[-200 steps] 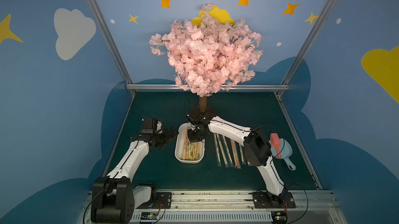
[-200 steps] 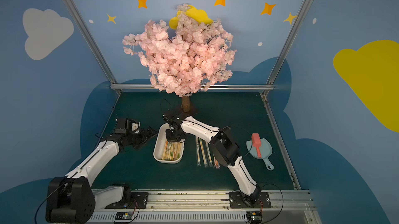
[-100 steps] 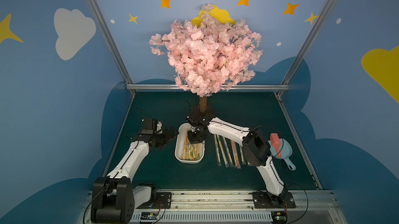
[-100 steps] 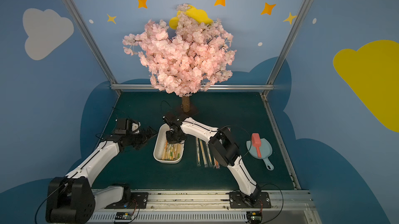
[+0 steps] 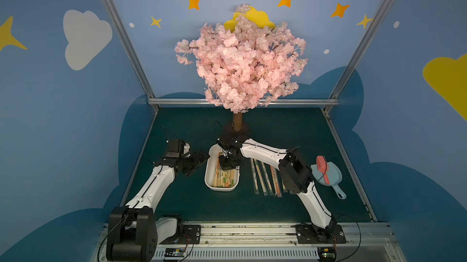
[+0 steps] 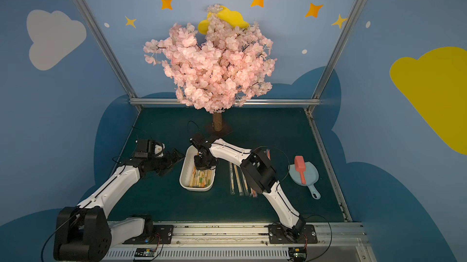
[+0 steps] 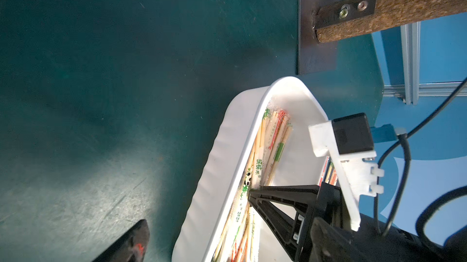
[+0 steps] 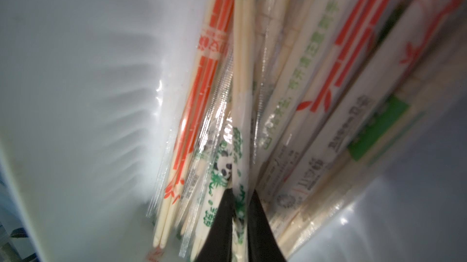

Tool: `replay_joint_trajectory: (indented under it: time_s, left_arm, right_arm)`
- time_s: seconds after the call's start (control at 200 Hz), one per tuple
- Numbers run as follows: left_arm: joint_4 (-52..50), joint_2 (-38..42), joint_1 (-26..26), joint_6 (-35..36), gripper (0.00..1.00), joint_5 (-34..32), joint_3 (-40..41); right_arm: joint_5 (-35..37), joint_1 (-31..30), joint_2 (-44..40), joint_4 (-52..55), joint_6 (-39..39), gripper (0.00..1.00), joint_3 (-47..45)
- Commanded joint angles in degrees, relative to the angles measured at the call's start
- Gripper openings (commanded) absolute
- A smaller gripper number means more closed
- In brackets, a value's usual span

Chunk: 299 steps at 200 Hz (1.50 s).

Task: Take the paired disposable chopsticks out of the storage box
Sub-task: Pick up the paired disposable chopsticks from the storage box, then place the paired disposable chopsticks at the center of the board.

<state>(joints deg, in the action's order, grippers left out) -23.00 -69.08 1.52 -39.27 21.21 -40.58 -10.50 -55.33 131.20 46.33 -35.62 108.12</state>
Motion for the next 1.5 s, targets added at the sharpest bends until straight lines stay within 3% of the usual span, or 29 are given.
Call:
replay_joint_trajectory:
  time_s: [0.0, 0.16, 0.756, 1.211, 1.492]
  left_arm:
    - [0.6, 0.1, 0.0, -0.2, 1.0, 0.7, 0.9]
    - [0.5, 0.0, 0.0, 0.1, 1.0, 0.8, 0.7]
    - [0.1, 1.0, 0.1, 0.9, 1.0, 1.5, 0.1]
    - [-1.3, 3.9, 6.7, 0.1, 1.0, -1.4, 0.6]
    - [0.5, 0.8, 12.0, -1.6, 1.0, -4.1, -0.6]
  right_arm:
    - [-0.2, -0.4, 0.3, 1.3, 0.4, 0.07, 1.1]
    - [-0.2, -0.4, -2.4, 1.5, 0.4, 0.0, 0.6]
    - [1.3, 0.2, -13.6, 0.8, 0.0, 0.0, -3.5]
    - [5.1, 6.9, -34.8, -6.0, -2.2, 0.0, -30.0]
    - [6.7, 12.4, -38.7, -6.3, -0.2, 0.0, -40.3]
